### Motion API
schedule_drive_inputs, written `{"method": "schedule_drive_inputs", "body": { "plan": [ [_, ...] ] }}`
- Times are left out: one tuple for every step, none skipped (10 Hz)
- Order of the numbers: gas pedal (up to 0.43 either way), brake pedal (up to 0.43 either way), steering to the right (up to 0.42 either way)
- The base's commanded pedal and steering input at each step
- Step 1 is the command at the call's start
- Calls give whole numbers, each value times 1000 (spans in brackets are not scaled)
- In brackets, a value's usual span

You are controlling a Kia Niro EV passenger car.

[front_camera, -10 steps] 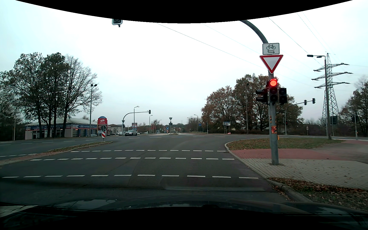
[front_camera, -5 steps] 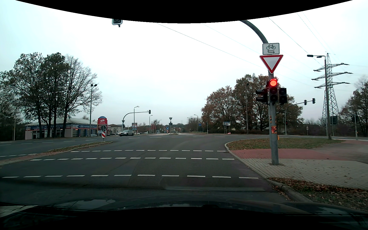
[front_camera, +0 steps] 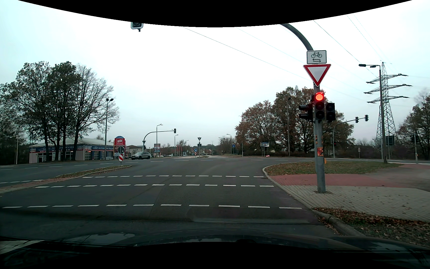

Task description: Follow the waypoints while adhering to traffic rules and regulations

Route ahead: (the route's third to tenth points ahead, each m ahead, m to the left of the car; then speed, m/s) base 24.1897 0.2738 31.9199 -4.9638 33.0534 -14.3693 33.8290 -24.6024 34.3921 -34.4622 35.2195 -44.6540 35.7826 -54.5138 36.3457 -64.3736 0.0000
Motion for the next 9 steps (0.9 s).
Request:
{"method": "schedule_drive_inputs", "body": {
  "plan": [
    [0, 360, 4],
    [0, 366, 4],
    [0, 366, 4],
    [0, 366, 4],
    [0, 366, 4],
    [0, 366, 4],
    [0, 366, 4],
    [0, 366, 4],
    [0, 366, 4]
  ]
}}
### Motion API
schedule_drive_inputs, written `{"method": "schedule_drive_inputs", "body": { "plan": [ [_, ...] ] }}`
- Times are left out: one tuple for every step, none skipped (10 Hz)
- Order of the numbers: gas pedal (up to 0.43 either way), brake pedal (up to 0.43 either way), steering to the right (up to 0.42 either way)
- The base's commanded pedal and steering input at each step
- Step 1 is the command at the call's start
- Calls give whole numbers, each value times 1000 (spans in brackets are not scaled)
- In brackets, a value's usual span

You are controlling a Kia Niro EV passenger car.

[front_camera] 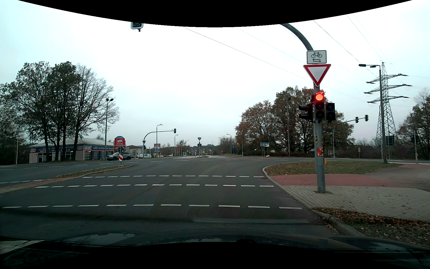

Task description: Follow the waypoints while adhering to traffic rules and regulations

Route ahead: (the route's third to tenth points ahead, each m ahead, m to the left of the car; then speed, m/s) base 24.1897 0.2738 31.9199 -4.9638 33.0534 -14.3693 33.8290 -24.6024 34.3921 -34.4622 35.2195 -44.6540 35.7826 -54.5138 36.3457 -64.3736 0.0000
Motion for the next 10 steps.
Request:
{"method": "schedule_drive_inputs", "body": {
  "plan": [
    [0, 360, 4],
    [0, 366, 4],
    [0, 366, 4],
    [0, 366, 4],
    [0, 366, 4],
    [0, 366, 4],
    [0, 366, 3],
    [0, 360, 3],
    [0, 366, 4],
    [0, 366, 4]
  ]
}}
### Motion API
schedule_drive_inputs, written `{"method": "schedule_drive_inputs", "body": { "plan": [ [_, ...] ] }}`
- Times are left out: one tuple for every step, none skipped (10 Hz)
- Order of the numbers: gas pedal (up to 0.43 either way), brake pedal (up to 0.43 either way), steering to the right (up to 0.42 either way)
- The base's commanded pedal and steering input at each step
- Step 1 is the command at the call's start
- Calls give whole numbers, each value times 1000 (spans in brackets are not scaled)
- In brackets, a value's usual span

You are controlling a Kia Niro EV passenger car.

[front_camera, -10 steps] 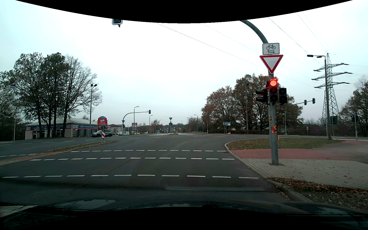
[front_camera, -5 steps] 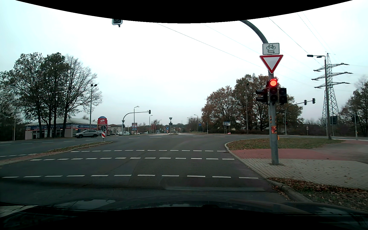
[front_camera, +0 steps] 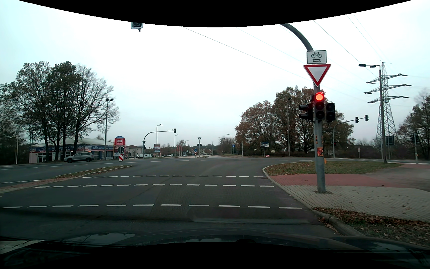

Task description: Follow the waypoints while adhering to traffic rules and regulations

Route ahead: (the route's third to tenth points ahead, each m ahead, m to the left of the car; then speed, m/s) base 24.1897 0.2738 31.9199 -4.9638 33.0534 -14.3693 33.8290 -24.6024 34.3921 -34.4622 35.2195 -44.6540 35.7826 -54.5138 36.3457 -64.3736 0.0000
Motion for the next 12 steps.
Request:
{"method": "schedule_drive_inputs", "body": {
  "plan": [
    [0, 360, 3],
    [0, 360, 3],
    [0, 366, 4],
    [0, 366, 4],
    [0, 366, 3],
    [0, 360, 4],
    [0, 366, 4],
    [0, 366, 3],
    [0, 366, 4],
    [0, 360, 4],
    [0, 366, 4],
    [0, 366, 4]
  ]
}}
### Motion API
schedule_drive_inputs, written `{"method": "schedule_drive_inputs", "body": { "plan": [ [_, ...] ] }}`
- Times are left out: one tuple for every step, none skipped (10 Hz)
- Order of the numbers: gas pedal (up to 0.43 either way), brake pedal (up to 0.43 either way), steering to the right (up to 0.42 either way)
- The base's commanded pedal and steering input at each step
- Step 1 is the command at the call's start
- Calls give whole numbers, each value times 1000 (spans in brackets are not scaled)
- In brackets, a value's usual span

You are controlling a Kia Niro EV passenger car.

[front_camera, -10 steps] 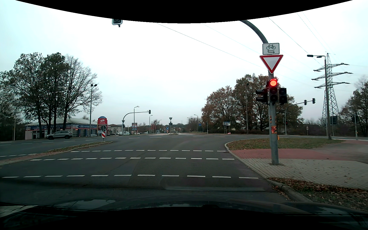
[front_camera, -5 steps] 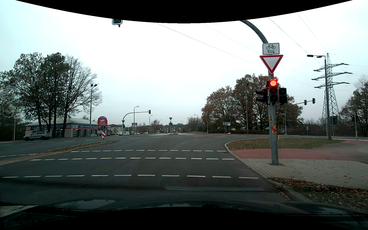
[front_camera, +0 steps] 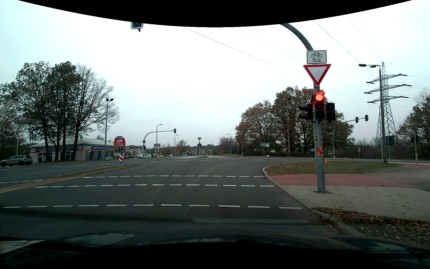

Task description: Follow the waypoints while adhering to traffic rules and regulations

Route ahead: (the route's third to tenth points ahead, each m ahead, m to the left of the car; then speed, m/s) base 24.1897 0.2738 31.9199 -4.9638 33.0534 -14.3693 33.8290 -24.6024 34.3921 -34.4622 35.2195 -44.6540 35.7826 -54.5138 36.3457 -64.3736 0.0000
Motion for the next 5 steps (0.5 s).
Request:
{"method": "schedule_drive_inputs", "body": {
  "plan": [
    [0, 366, 4],
    [0, 366, 4],
    [0, 366, 4],
    [0, 366, 4],
    [0, 366, 4]
  ]
}}
